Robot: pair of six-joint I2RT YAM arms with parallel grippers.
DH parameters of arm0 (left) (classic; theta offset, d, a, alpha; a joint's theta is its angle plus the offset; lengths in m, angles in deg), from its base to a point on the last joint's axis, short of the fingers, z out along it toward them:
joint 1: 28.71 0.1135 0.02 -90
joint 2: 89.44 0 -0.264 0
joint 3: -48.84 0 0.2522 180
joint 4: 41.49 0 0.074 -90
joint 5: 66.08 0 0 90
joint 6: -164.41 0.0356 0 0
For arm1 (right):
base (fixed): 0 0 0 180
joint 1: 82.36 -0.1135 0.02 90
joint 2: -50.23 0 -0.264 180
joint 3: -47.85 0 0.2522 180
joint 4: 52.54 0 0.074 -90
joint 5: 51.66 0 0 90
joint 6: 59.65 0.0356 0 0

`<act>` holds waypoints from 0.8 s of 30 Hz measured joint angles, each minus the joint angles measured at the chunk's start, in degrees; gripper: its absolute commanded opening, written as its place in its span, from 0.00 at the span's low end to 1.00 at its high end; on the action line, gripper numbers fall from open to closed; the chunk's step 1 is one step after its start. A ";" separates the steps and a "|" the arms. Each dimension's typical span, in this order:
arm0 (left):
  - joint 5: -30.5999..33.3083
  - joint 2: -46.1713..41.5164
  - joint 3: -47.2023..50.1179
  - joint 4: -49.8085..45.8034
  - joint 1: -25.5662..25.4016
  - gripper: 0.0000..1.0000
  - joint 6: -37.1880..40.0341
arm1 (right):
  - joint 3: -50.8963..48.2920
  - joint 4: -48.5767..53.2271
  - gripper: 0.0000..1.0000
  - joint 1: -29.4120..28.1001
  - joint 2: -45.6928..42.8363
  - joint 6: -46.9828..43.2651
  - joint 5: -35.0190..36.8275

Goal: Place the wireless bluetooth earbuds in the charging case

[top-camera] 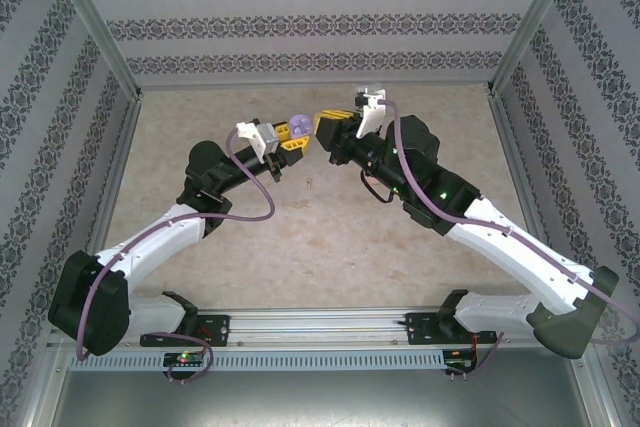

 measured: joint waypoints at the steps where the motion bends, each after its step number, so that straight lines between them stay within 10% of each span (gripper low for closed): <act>1: 0.28 0.22 -0.11 0.15 0.00 0.00 -0.09 | -1.25 -2.05 0.19 0.00 0.00 -0.13 -0.20; 24: 1.51 1.07 -0.48 2.71 0.00 0.00 -1.07 | -8.31 -22.08 0.18 0.20 4.72 -2.45 -3.56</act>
